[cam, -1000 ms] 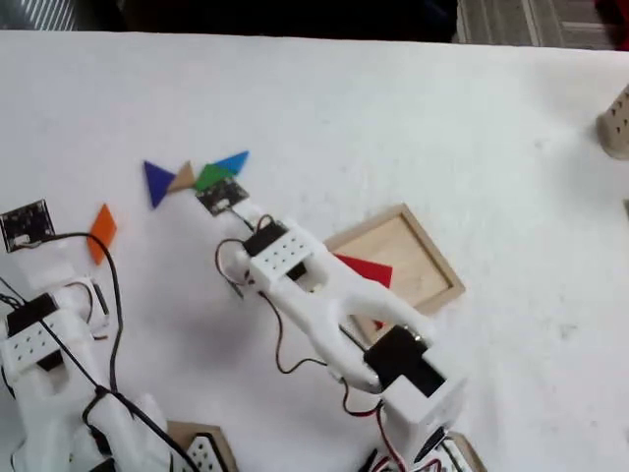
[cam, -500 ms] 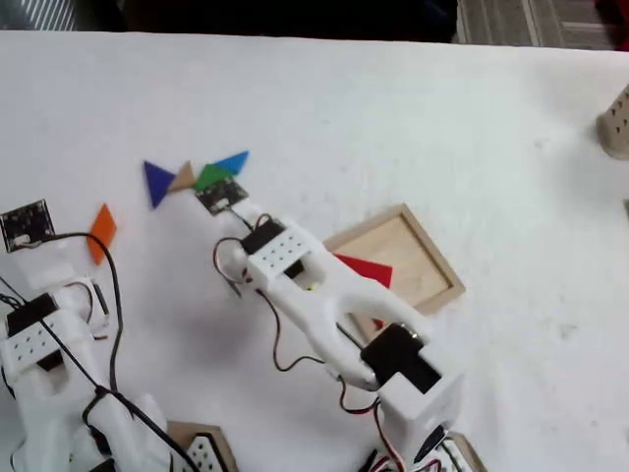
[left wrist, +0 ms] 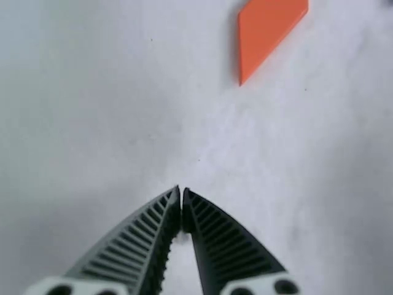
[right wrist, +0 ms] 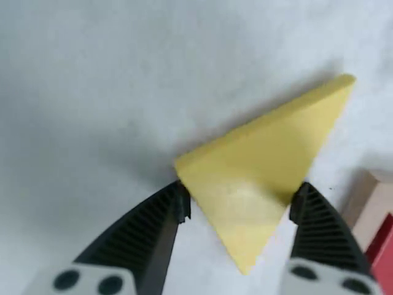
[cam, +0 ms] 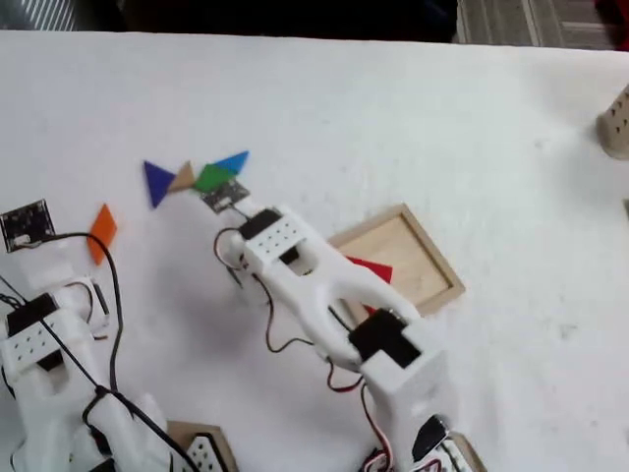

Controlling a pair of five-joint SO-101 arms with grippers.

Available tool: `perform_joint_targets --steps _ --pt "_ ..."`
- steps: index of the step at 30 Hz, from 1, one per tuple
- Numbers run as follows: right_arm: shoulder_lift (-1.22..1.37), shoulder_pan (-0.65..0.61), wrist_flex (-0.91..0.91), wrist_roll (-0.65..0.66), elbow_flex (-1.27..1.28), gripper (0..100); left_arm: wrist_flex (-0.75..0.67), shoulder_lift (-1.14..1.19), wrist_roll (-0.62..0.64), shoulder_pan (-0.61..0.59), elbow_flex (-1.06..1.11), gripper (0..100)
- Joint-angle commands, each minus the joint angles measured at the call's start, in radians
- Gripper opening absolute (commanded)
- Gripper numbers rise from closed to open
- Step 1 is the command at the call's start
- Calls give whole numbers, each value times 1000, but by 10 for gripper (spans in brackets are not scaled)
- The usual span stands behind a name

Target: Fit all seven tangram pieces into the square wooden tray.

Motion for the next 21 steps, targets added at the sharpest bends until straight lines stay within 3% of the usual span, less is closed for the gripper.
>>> perform_joint_targets --steps 1,12,21 --pt "56 12 65 11 -100 154 -17 -25 -12 15 -3 24" --pt "108 10 139 11 -170 148 -17 -25 -12 15 -3 24" --pt "-113 35 166 -38 -169 189 -20 -25 -12 15 -5 24"
